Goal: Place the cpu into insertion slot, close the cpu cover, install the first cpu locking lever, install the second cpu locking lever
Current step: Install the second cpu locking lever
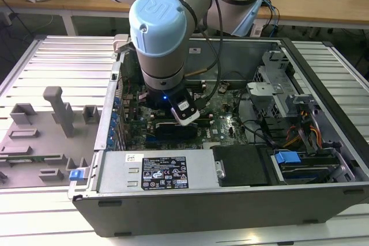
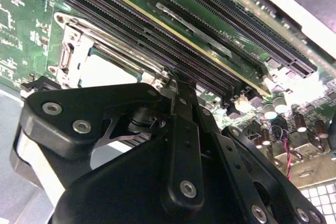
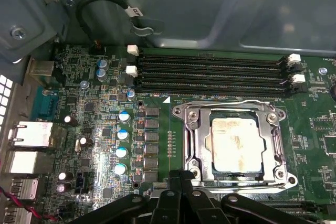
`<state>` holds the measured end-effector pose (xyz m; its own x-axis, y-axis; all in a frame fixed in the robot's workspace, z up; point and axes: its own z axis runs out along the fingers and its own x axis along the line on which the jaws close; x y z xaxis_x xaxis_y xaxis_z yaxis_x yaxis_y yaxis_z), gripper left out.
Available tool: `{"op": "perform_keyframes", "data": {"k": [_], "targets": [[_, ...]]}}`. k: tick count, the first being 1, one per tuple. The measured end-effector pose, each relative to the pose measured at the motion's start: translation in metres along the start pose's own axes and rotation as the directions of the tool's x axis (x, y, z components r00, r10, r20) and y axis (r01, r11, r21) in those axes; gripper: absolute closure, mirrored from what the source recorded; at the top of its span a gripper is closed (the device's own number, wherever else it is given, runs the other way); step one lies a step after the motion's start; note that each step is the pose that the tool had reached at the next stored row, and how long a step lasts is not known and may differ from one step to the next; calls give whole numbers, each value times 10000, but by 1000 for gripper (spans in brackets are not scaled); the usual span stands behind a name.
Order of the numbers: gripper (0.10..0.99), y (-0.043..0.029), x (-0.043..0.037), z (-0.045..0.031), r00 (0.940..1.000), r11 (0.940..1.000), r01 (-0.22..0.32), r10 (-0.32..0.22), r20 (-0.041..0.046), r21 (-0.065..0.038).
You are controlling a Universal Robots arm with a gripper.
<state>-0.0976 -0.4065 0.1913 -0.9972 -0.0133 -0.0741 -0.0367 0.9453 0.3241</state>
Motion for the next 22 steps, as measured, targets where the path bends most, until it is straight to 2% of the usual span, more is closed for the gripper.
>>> {"op": "perform_keyframes", "data": {"k": [4,9,22], "targets": [[980,2,0,-1,10000,10000,-1,1,2,-3],[980,26,-19,-72,10000,10000,-1,1,0,11],[980,10,-16,-22,10000,10000,-4,4,-10,12]]}}
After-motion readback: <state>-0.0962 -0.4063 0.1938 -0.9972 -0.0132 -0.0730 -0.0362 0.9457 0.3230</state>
